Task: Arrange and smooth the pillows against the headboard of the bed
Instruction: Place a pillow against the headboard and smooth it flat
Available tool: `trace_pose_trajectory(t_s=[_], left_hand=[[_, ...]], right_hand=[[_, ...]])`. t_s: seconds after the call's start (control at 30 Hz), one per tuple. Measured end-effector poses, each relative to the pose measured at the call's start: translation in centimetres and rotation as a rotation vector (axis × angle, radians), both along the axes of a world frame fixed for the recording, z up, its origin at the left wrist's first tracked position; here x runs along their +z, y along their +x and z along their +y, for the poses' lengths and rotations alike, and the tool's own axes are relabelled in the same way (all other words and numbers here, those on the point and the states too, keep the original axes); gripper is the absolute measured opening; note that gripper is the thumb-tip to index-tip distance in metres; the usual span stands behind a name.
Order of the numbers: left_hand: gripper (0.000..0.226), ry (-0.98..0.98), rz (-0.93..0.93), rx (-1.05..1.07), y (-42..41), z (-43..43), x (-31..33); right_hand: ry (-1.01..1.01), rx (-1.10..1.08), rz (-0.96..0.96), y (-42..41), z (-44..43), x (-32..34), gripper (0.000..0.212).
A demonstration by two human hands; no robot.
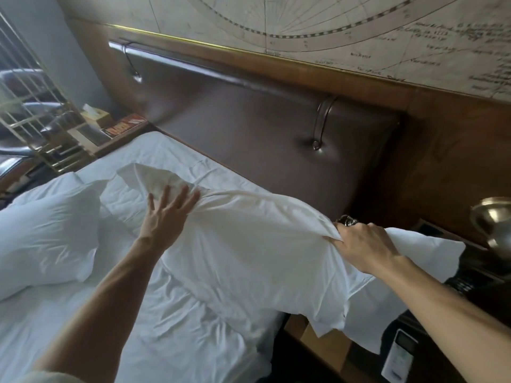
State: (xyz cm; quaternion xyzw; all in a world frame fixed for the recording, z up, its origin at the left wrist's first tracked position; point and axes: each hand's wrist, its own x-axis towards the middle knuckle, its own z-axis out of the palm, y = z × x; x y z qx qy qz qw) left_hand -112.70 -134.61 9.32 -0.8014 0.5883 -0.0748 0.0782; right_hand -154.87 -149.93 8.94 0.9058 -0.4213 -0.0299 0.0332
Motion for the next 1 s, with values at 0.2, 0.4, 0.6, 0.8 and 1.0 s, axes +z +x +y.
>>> trace_pose_trajectory(t_s=[0.2, 0.4, 0.6, 0.8, 1.0], left_hand=[[0.070, 0.025, -0.008, 0.024, 2.1, -4.2, -0.5], [0.069, 0.070, 0.043, -0.010, 6.1, -9.0, -1.3], [0.077, 0.009, 0.145, -0.015, 11.7, -14.8, -1.5], [0.074, -0.020, 0.182, 0.021, 17.4, -19.8, -1.8], [0.070, -0.060, 0.179, 0.029, 21.7, -23.9, -2.9]], right_hand=[[-0.003, -0.017, -0.001, 1.9, -2.5, -0.6, 0.063], [0.057, -0.083, -0.037, 5.2, -5.3, -1.6, 0.050], [0.082, -0.135, -0.021, 11.0, -9.1, -2.0, 0.052], [0.065, -0.120, -0.050, 17.2, -13.0, -1.7, 0.048], [0.024, -0.129, -0.021, 21.7, -16.8, -2.8, 0.053]])
